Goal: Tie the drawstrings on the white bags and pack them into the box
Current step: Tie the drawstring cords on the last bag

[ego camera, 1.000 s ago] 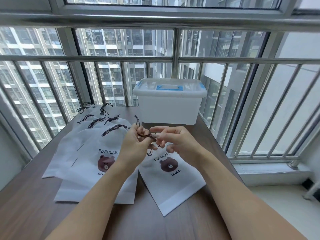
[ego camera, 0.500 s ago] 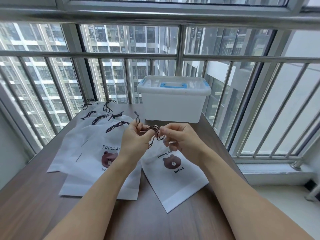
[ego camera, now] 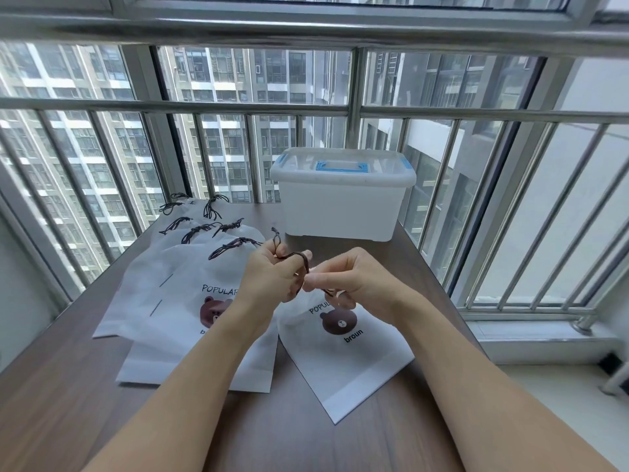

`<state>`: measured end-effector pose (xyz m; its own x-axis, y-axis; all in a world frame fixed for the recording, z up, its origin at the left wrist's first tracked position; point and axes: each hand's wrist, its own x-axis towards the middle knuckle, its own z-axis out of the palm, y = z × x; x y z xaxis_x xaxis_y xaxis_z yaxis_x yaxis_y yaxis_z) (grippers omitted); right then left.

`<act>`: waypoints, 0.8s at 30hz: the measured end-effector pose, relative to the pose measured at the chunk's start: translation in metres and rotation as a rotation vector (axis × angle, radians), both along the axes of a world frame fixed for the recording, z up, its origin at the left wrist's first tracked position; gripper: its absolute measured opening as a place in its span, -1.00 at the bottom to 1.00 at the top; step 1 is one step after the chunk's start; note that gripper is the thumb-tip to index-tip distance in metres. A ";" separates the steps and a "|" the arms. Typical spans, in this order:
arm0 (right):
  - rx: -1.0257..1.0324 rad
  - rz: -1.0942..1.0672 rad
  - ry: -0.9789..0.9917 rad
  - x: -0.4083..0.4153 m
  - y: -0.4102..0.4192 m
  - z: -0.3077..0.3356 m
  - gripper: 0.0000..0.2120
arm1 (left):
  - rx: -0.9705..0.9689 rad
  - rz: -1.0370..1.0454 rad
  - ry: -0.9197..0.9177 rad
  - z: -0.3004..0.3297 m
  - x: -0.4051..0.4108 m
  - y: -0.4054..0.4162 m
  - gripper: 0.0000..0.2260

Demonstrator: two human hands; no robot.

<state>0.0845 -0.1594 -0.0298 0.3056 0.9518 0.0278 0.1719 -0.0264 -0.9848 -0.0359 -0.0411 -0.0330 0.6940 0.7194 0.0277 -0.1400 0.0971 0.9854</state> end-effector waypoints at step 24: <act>0.268 -0.372 0.152 0.004 0.012 -0.007 -0.77 | 0.062 -0.119 -0.092 0.000 -0.001 -0.004 -0.79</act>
<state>0.0885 -0.1473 -0.0365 0.6433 0.7427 0.1861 0.0523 0.1999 -0.9784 -0.0372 -0.0452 -0.0327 0.7665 0.6274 0.1373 -0.2215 0.0575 0.9735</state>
